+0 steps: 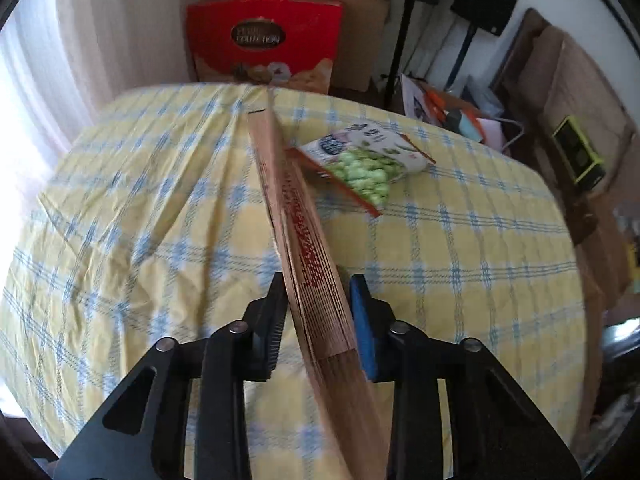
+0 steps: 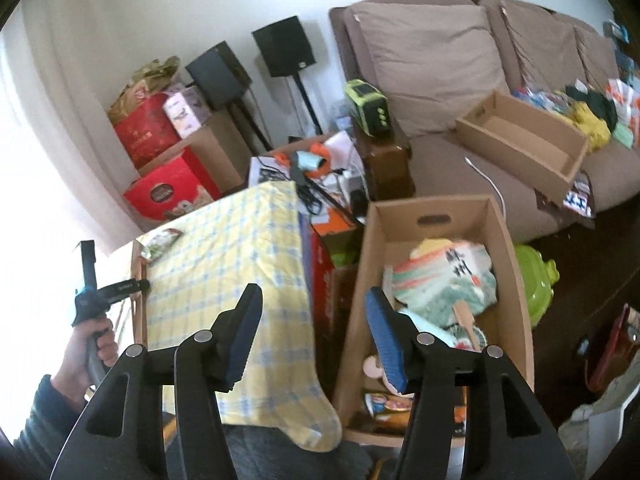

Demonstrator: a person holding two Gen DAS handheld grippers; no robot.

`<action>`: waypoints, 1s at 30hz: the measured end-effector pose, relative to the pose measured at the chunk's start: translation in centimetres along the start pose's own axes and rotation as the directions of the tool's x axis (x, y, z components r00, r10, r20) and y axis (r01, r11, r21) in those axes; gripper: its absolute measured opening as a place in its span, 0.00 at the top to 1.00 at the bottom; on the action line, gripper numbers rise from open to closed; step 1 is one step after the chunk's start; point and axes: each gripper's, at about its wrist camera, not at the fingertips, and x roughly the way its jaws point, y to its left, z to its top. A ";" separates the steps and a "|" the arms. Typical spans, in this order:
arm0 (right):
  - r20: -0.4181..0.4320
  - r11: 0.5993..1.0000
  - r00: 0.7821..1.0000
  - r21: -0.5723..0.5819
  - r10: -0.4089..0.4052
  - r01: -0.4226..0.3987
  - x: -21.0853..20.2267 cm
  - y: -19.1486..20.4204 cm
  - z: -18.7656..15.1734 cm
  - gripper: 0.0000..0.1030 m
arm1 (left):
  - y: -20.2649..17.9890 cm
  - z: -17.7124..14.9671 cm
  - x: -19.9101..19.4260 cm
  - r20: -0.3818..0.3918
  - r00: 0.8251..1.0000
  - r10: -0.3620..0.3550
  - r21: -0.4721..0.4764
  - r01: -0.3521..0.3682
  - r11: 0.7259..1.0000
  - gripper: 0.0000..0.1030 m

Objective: Organize objects
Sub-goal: 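Move both open tools back over the table toward the wooden strip and green packet, then grasp the wooden strip with the left gripper while the right grasps the green LYFEN packet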

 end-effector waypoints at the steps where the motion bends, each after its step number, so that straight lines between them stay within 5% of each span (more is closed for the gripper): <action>1: -0.003 1.000 1.000 -0.010 0.011 -0.011 0.3 0.8 0.4 0.46 | 1.1 0.0 -0.4 -0.011 1.000 -0.022 -0.017 0.022 1.000 0.78; 6: -0.021 0.987 0.998 -0.149 0.060 -0.063 1.9 6.3 2.6 0.45 | 5.1 -0.5 -2.8 0.020 0.999 -0.042 -0.037 0.042 0.998 0.78; 13: -0.053 0.898 0.993 -0.424 0.104 -0.116 7.1 18.2 4.7 0.00 | 10.4 -0.9 -4.9 0.069 0.997 -0.030 -0.116 0.038 0.993 0.78; 15: -0.104 0.883 0.992 -0.456 0.073 -0.113 10.4 21.3 4.8 0.00 | 11.6 -0.6 -5.4 0.089 0.996 -0.030 -0.140 0.043 0.989 0.78; 18: -0.188 0.922 0.982 -0.384 -0.034 -0.042 16.2 24.2 5.1 0.01 | 13.2 -0.2 -6.5 0.121 0.992 -0.022 -0.156 0.041 0.987 0.78; 24: -0.297 0.977 0.954 -0.182 0.048 -0.106 25.7 28.0 6.4 0.01 | 16.6 -0.9 -9.8 0.212 0.975 0.072 -0.207 -0.027 0.978 0.78; 30: -0.397 0.991 0.914 -0.128 -0.078 0.029 33.7 29.7 6.7 0.01 | 18.3 -1.0 -10.6 0.235 0.960 0.155 -0.208 -0.106 0.972 0.78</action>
